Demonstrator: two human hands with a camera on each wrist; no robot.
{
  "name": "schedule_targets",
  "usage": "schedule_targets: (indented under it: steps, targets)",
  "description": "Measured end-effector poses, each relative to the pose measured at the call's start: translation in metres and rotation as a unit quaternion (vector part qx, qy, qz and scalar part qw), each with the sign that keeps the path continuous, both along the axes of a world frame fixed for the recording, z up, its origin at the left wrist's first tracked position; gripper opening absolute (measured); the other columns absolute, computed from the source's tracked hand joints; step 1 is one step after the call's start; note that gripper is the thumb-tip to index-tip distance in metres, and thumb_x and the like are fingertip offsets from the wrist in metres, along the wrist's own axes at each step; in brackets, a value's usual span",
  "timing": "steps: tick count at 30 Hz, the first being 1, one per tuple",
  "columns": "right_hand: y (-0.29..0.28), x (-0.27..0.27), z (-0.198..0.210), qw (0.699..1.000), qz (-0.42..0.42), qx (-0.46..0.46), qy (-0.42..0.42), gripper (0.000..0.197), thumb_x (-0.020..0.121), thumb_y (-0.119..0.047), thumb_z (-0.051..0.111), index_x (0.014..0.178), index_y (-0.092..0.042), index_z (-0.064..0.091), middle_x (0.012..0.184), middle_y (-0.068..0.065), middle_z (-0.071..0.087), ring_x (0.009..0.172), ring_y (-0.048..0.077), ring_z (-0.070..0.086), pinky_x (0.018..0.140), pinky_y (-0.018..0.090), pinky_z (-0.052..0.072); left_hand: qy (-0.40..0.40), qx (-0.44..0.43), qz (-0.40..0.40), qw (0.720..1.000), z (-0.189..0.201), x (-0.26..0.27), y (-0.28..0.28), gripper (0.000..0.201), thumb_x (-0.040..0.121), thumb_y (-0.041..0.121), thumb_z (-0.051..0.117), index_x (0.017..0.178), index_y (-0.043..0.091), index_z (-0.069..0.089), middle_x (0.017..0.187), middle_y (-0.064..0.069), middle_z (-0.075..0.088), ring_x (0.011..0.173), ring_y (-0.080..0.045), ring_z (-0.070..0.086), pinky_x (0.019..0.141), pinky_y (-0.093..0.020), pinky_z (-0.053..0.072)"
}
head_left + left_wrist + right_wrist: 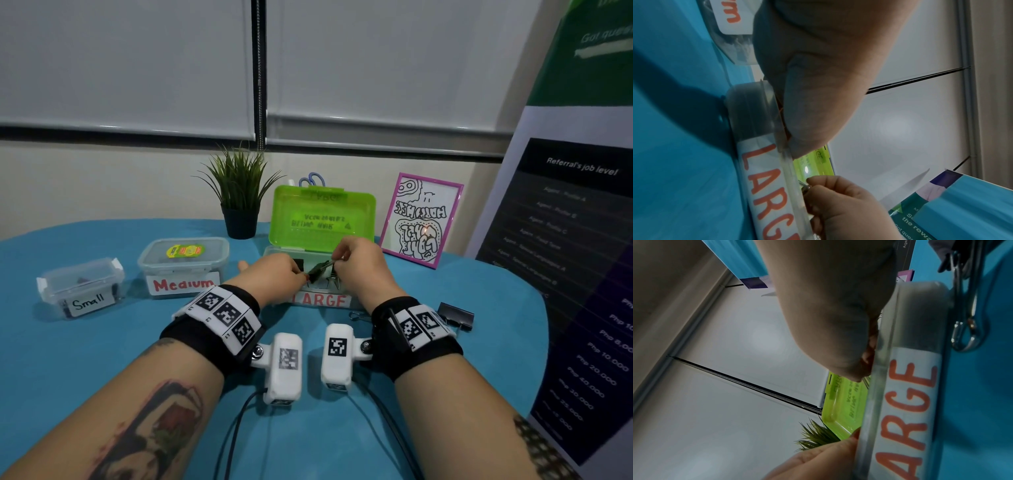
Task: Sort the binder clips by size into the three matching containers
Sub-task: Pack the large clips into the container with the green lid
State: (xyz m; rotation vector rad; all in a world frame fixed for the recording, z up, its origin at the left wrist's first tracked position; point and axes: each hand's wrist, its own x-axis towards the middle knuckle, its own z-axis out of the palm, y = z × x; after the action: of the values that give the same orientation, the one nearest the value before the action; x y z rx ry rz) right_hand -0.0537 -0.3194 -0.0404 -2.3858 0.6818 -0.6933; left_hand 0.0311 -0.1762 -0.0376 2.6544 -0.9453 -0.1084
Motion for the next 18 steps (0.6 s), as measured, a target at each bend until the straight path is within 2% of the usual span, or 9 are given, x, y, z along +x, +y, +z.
schedule_targets:
  steps: [3,6,10,13,16,18]
  targets:
    - [0.001,0.001,0.002,0.999,0.015,0.027,-0.040,0.018,0.083,-0.004,0.068,0.081,-0.020,0.076,0.072,-0.002,0.067,0.071,0.019,0.065,0.067,0.028,0.056,0.000,0.000,0.002,1.000,0.000,0.000,0.000,0.037,0.098,0.048,0.044,0.102,0.025,0.073,0.088,0.001,0.070,0.095,-0.023,0.057,0.108,-0.056,0.023]
    - [0.003,-0.001,0.005,0.999,0.022,0.013,-0.025,0.011,0.081,-0.009,0.074,0.080,-0.019,0.079,0.067,-0.004,0.066,0.064,0.015,0.062,0.063,0.027,0.053,-0.003,0.004,0.000,1.000,-0.001,0.000,-0.001,0.038,0.098,0.049,0.044,0.102,0.025,0.073,0.090,0.001,0.070,0.095,-0.023,0.055,0.107,-0.056,0.023]
    - [0.007,-0.002,0.007,0.998,0.026,-0.031,0.055,0.011,0.078,-0.011,0.078,0.083,-0.020,0.081,0.073,-0.004,0.068,0.073,0.017,0.066,0.068,0.026,0.053,-0.012,-0.004,-0.002,1.000,-0.002,0.002,-0.001,0.033,0.097,0.046,0.045,0.107,0.028,0.070,0.100,0.003,0.070,0.103,-0.024,0.056,0.107,-0.054,0.024]
    - [0.008,-0.002,0.004,0.993,0.040,-0.029,0.107,0.010,0.077,-0.023,0.084,0.087,-0.023,0.081,0.081,-0.004,0.073,0.079,0.015,0.067,0.070,0.025,0.052,-0.017,-0.013,-0.001,1.000,-0.002,0.002,-0.002,0.029,0.094,0.046,0.048,0.103,0.029,0.070,0.100,0.004,0.069,0.104,-0.023,0.058,0.105,-0.050,0.030]
    - [0.010,-0.002,0.002,0.988,0.077,-0.033,0.129,0.015,0.084,-0.033,0.079,0.089,-0.019,0.081,0.075,-0.002,0.068,0.065,0.009,0.057,0.055,0.020,0.039,-0.015,0.003,-0.007,1.000,-0.002,0.000,-0.001,0.032,0.095,0.045,0.046,0.102,0.028,0.072,0.097,0.003,0.069,0.099,-0.023,0.057,0.102,-0.047,0.032]
    - [0.011,-0.003,0.002,0.988,0.092,-0.022,0.121,0.015,0.089,-0.034,0.074,0.093,-0.021,0.081,0.078,-0.002,0.070,0.065,0.008,0.056,0.053,0.019,0.038,-0.013,0.006,-0.008,1.000,-0.002,0.001,-0.001,0.032,0.095,0.044,0.045,0.100,0.028,0.072,0.095,0.003,0.069,0.100,-0.023,0.057,0.096,-0.044,0.032]
